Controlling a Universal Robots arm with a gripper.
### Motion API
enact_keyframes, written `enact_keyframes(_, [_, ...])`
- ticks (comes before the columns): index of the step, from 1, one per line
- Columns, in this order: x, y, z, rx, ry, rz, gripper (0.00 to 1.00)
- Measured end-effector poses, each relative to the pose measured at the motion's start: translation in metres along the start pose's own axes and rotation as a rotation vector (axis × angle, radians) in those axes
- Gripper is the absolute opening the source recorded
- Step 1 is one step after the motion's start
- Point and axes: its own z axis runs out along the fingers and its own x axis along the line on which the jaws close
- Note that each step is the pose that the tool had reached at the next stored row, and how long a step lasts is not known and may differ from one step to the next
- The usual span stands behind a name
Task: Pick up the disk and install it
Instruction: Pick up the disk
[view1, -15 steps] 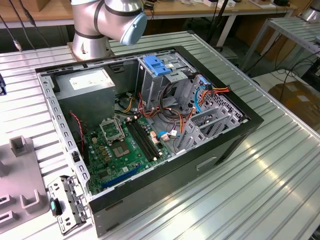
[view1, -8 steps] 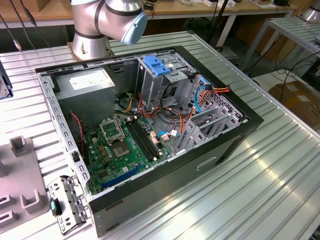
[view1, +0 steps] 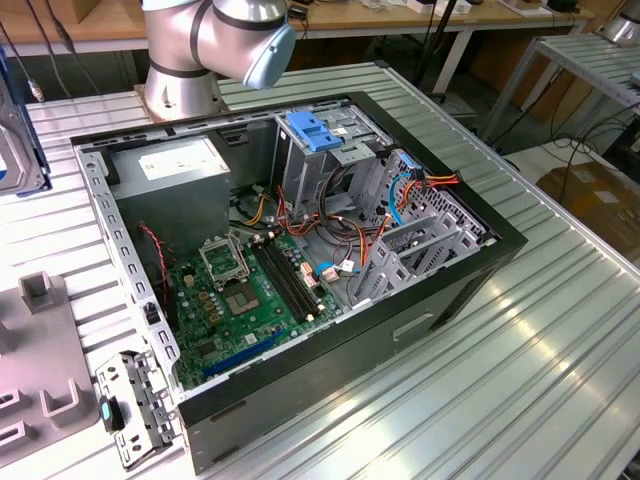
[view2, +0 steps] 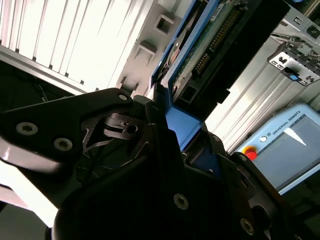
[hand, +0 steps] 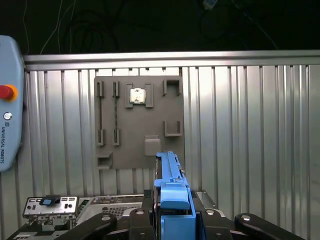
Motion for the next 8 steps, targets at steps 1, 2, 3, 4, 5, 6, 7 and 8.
enact_keyframes(1, [0.0,-0.0037,0.0001,0.0001,0.0,0.0,0.37])
enact_keyframes(2, [-0.0001,-0.0073,0.0001,0.0,0.0,0.0,0.37])
enact_keyframes(3, [-0.0001,-0.0098,0.0001,0.0,0.0,0.0,0.37])
enact_keyframes(4, [-0.0002,-0.0115,0.0001,0.0,0.0,0.0,0.37])
enact_keyframes(5, [-0.0002,-0.0142,0.0002,0.0001,-0.0001,0.0,0.37])
enact_keyframes(6, [-0.0002,-0.0162,0.0002,0.0,0.0,0.0,0.37])
enact_keyframes(7, [-0.0003,-0.0189,0.0003,0.0,0.0,0.0,0.37])
enact_keyframes(8, [-0.0004,-0.0204,0.0003,0.0,0.0,0.0,0.37])
